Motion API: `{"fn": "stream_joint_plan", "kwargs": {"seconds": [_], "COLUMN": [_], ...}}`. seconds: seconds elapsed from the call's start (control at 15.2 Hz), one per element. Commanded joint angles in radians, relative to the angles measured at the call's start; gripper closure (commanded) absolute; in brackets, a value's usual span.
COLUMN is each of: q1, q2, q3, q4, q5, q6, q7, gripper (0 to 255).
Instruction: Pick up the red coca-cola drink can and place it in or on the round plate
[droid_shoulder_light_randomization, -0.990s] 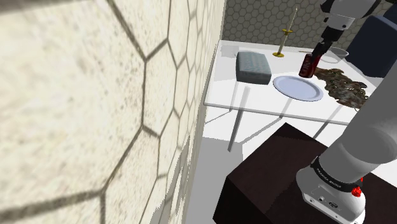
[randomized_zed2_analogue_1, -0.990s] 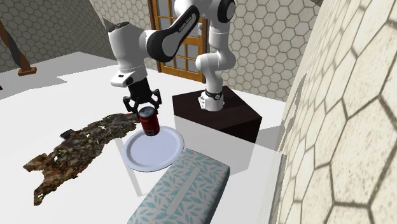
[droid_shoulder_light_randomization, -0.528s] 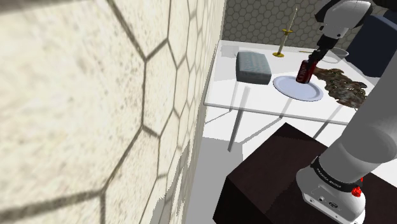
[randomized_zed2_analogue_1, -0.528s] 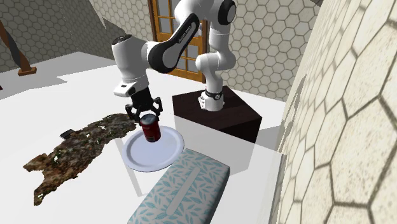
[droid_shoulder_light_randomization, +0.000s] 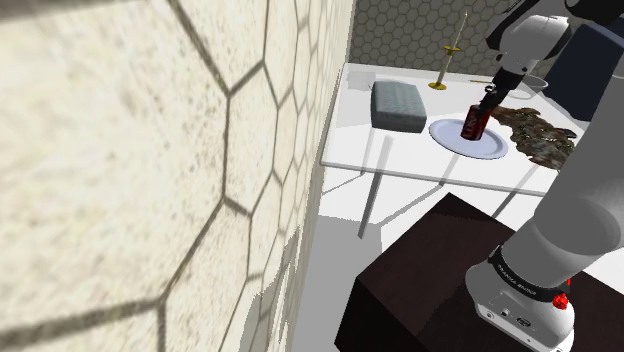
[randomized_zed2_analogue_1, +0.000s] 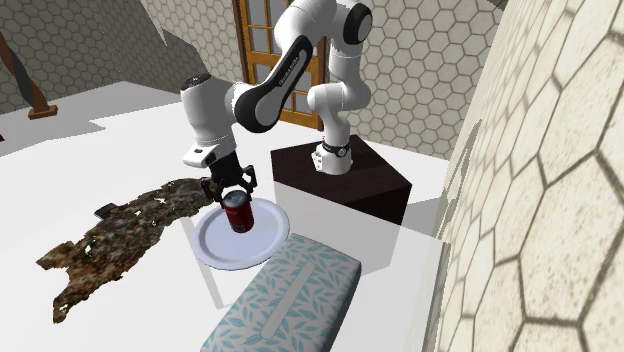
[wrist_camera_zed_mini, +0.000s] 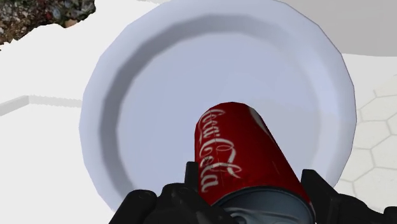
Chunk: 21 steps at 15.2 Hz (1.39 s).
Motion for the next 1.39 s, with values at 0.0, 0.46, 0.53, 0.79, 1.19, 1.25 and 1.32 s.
{"fn": "stream_joint_plan", "kwargs": {"seconds": [0.0,0.46,0.53,0.79,1.19,1.25,1.32], "q1": [-0.004,-0.004,-0.004,-0.004,0.016,0.016,0.016], "q2": [0.012,0.012,0.012,0.012,-0.059,-0.059,-0.059], "q3": [0.006,0.006,0.006,0.006,-0.028,-0.028,-0.028], "q4": [-0.010,-0.010,-0.010,-0.009,0.050,0.050,0.050], "q5": [0.014,0.014,0.014,0.014,-0.063,-0.063,-0.063], "q6": [0.018,0.018,0.018,0.018,-0.083,-0.083,-0.083], "q7": [-0.010,-0.010,-0.010,-0.010,0.041,0.041,0.041], "gripper": [255,255,0,0,0,0,0]}}
